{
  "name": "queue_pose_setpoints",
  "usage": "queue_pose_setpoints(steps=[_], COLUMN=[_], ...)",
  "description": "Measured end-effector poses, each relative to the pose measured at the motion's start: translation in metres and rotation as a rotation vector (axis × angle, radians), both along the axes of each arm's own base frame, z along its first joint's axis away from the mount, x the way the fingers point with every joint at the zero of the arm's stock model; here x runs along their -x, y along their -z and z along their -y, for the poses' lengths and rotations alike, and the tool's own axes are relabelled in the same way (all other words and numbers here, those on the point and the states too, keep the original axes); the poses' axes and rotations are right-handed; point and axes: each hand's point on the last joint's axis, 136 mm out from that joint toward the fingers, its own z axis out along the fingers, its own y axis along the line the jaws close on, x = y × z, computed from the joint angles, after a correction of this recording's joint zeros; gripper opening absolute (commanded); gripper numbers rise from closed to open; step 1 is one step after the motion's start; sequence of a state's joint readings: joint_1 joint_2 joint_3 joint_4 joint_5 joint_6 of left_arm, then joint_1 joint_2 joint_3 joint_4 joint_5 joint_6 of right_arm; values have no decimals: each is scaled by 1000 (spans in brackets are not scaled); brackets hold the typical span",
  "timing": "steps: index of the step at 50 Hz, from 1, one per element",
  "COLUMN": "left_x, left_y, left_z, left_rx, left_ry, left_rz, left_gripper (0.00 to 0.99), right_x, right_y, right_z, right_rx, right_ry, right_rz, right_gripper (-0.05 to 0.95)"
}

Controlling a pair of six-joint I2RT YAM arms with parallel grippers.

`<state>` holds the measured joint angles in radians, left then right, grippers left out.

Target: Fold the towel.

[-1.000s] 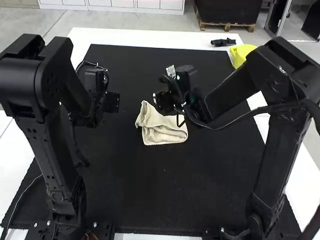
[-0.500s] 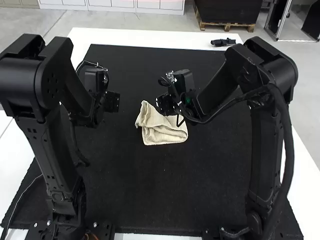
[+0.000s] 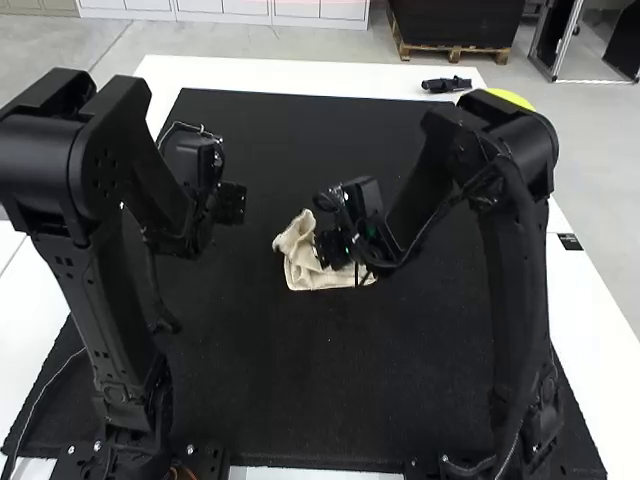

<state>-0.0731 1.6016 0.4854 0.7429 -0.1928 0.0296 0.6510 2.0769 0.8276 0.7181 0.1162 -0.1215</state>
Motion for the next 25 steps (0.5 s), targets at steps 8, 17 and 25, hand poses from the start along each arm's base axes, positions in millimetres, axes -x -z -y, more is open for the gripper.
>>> queue_pose_setpoints(steps=[8,17,25], left_x=[-1,-1,-1], left_y=[-2,-2,-2], left_z=[2,3,11], left_rx=[0,-1,-1], left_ry=[4,5,26], left_rz=[9,7,7], left_gripper=[969,969,969], right_x=[19,33,40], right_y=[0,1,2], right_z=[13,22,27], right_rx=[14,36,38], right_ry=[1,-3,-7], right_rz=[-26,-63,-71], right_gripper=[902,902,902])
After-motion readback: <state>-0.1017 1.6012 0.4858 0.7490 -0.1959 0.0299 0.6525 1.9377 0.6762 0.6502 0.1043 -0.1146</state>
